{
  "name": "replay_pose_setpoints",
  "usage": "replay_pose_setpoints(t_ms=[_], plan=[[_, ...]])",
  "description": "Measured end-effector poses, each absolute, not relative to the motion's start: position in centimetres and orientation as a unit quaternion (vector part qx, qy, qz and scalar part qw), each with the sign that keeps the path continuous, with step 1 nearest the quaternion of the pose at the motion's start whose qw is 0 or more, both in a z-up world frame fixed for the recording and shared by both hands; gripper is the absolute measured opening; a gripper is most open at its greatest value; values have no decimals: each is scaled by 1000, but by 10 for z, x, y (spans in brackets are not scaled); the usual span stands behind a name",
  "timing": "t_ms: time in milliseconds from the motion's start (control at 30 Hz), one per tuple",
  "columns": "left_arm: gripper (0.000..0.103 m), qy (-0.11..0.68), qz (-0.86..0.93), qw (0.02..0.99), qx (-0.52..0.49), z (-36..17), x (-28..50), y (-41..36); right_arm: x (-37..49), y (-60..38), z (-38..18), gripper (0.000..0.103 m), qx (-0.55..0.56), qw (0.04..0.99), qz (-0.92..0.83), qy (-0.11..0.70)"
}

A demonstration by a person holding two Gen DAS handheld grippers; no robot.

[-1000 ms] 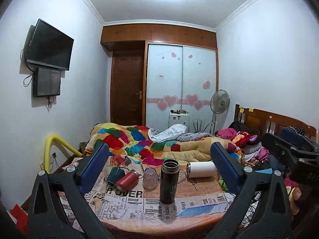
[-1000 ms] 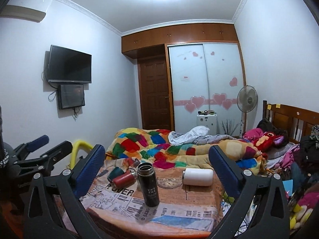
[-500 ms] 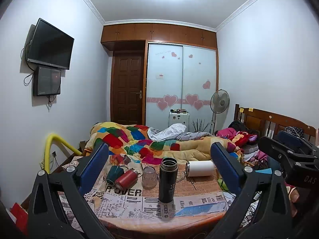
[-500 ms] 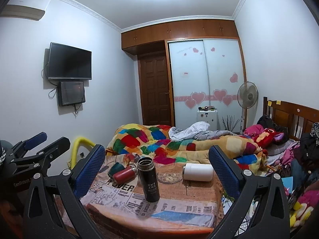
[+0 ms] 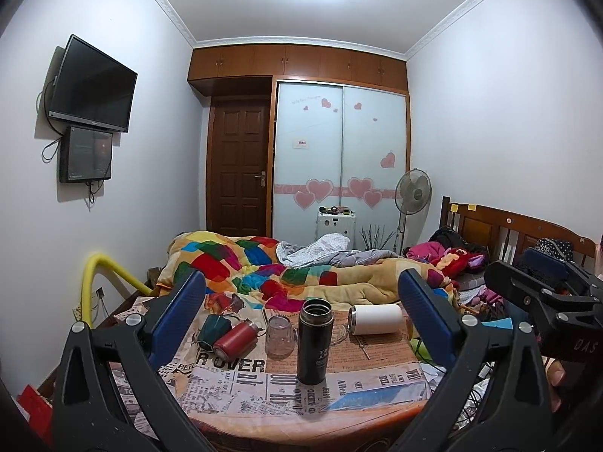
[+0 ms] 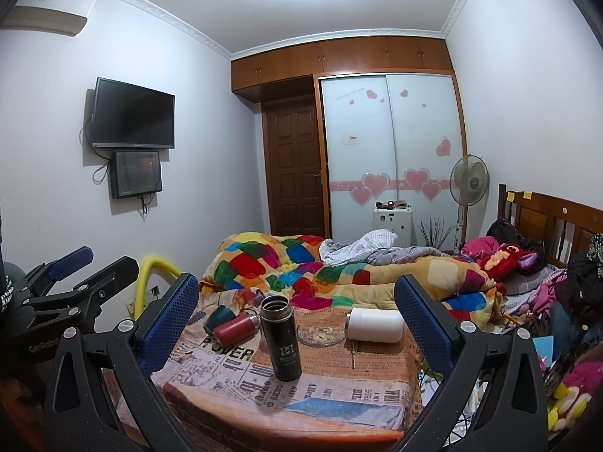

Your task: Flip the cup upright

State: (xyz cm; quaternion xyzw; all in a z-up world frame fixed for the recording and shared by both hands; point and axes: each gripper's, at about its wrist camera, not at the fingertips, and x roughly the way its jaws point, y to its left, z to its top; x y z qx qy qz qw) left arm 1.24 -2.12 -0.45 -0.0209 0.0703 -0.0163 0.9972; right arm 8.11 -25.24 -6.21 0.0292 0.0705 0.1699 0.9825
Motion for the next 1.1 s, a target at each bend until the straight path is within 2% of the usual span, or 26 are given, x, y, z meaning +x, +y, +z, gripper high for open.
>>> replay_pose_setpoints(t_ms=[1100], plan=[[102, 70, -10, 997, -30, -2, 15, -27, 81, -250, -61, 103, 26, 982, 170, 72]])
